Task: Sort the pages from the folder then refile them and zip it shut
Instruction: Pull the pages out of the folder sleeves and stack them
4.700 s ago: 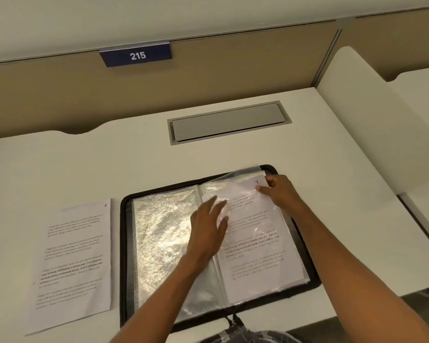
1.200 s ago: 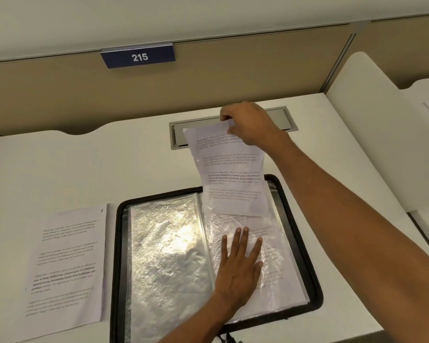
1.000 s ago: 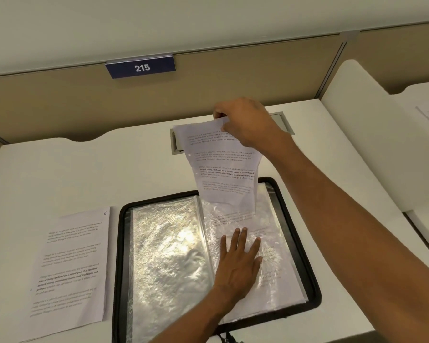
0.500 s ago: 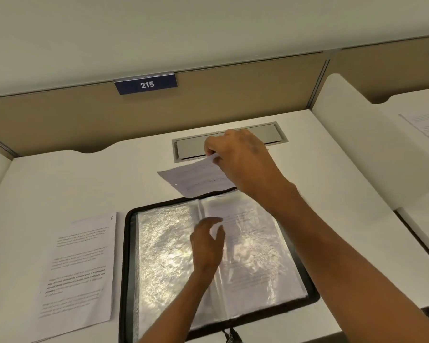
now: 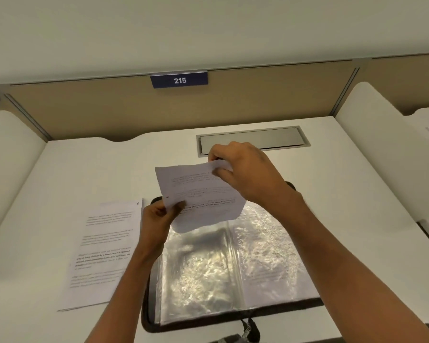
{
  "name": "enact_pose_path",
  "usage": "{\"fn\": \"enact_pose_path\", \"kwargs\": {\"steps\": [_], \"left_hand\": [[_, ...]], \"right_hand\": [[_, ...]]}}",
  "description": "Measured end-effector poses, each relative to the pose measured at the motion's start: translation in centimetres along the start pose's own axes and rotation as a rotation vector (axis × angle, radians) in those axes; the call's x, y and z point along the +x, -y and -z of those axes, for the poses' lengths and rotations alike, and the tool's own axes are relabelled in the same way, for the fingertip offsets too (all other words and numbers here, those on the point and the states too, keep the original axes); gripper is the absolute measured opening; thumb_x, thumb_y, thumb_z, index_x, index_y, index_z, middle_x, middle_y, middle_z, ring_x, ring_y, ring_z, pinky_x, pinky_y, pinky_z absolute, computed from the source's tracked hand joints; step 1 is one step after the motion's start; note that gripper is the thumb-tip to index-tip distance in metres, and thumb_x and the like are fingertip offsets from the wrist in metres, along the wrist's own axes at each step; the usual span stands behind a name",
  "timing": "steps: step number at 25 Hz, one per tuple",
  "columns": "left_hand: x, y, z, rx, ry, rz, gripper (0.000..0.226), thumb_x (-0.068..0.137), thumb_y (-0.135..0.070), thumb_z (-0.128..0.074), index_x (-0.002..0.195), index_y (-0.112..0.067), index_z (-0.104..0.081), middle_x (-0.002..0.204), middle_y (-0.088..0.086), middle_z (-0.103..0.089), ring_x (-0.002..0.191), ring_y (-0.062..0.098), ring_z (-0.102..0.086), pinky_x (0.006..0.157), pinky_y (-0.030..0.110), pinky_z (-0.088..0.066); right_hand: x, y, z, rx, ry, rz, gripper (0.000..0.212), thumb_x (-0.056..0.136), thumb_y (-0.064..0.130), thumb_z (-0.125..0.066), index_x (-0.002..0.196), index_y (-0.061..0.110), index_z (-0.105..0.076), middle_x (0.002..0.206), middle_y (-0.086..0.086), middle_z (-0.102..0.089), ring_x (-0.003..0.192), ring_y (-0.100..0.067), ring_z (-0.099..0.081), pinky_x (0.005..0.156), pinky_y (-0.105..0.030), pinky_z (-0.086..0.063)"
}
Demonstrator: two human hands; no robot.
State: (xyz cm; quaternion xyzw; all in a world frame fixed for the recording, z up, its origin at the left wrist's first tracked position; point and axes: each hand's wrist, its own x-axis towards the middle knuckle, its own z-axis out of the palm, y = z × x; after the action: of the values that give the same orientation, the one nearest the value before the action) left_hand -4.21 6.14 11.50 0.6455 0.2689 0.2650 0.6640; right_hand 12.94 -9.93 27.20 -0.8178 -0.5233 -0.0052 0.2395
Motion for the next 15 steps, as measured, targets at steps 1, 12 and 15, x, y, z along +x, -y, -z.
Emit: {"fn": "enact_pose_path", "kwargs": {"steps": [1, 12, 15], "left_hand": [[-0.4, 0.0, 1.0, -0.03, -0.002, 0.011, 0.022, 0.094, -0.007, -0.072, 0.116, -0.007, -0.077, 0.12, 0.011, -0.076, 0.114, 0.026, -0.071, 0.098, 0.036, -0.058], [-1.4, 1.9, 10.6, -0.115, -0.13, 0.212, 0.026, 0.092, -0.012, -0.074, 0.116, -0.002, -0.075, 0.11, 0.017, -0.078, 0.1, 0.038, -0.076, 0.088, 0.049, -0.062], [-1.5, 2.7, 12.6, -0.138, -0.187, 0.257, 0.028, 0.091, -0.013, -0.076, 0.117, -0.003, -0.075, 0.111, 0.016, -0.078, 0.101, 0.037, -0.076, 0.089, 0.049, -0.062]], "right_hand": [[0.2, 0.0, -0.1, 0.061, 0.025, -0.023, 0.008, 0.095, 0.029, -0.069, 0.101, 0.023, -0.066, 0.088, 0.003, -0.066, 0.082, -0.018, -0.056, 0.07, -0.032, -0.042], [1.2, -1.7, -9.2, 0.81, 0.113, -0.438, 0.036, 0.085, 0.026, -0.084, 0.117, 0.018, -0.069, 0.106, 0.002, -0.075, 0.094, -0.015, -0.073, 0.084, -0.032, -0.062], [-0.7, 0.3, -16.0, 0.985, 0.276, -0.61, 0.035, 0.087, 0.021, -0.081, 0.119, 0.011, -0.069, 0.109, -0.005, -0.077, 0.098, -0.021, -0.075, 0.087, -0.047, -0.062]]}}
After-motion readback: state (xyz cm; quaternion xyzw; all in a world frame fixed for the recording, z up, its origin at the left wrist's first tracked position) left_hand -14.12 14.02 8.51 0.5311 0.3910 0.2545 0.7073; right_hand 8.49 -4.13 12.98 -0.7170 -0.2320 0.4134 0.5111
